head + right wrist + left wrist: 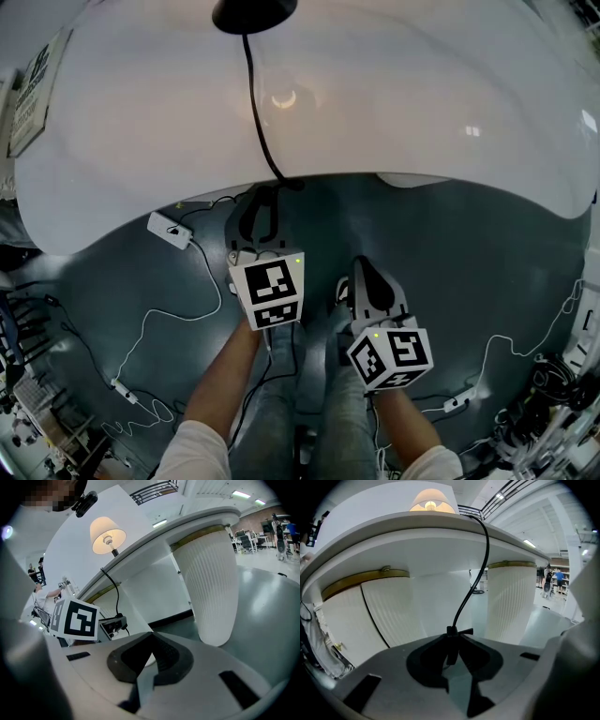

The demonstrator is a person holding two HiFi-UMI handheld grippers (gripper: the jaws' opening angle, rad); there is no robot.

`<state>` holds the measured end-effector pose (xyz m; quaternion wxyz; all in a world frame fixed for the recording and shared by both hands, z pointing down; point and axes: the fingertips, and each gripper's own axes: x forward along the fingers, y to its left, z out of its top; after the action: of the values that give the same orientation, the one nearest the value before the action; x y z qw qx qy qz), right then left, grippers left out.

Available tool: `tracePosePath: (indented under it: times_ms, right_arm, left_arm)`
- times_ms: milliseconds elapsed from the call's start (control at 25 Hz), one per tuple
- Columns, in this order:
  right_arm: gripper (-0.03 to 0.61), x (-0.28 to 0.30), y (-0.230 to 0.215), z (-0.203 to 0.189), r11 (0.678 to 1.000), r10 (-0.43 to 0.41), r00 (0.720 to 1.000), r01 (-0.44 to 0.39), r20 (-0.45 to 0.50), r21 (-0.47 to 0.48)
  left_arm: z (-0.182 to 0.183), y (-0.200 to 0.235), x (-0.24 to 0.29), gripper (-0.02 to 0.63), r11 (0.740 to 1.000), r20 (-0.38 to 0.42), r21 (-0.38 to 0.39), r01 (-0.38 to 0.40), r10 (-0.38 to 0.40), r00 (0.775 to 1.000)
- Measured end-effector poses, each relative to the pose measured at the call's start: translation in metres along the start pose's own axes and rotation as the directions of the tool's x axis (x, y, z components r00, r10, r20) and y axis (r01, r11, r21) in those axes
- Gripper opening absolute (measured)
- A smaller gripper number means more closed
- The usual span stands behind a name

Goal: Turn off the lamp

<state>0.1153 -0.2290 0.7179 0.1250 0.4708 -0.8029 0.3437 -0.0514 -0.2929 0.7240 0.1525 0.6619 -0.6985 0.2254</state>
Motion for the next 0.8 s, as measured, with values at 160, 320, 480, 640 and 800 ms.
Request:
tracePosePath:
  times_ms: [160,320,480,640,800]
  right_arm:
    - [0.000,0.0018,-0.0009,-0.0007,1.000,0.000,1.000,0.000,-0.004,0.003]
    - [0.000,0.0028,0.0019,-0.0003,1.000,0.005,1.000,-0.005,-0.004,0.004]
    - [0.000,0.0054,0.0049,-0.0011,1.000,0.009,1.000,-0.009,-0.009,0.003]
    - [0.000,0.0068,0.0053,-0.0019,1.000,0.009,1.000,-0.009,-0.012,0.004]
    - [0.000,0.0083,0.0066,-0.0021,1.000,0.008,1.000,-0.008,-0.013,0.003]
  left_arm:
    - [0.0035,-0.0007,-0.0001,0.075,0.998,0.032,-0.050,0.027,-0.025,0.999]
    - [0.0037,-0.0006,0.0001,0.075,0.998,0.035,-0.058,0.033,-0.031,0.999]
    - [0.0028,0.0012,0.0017,0.077,0.999,0.030,-0.033,0.018,-0.017,0.999]
    - [0.0053,0.0008,0.0015,0.077,0.999,0.047,-0.028,0.023,-0.022,0.999]
    - [0.0070,0.0016,0.0012,0.080,0.999,0.056,-0.028,0.021,-0.020,0.998]
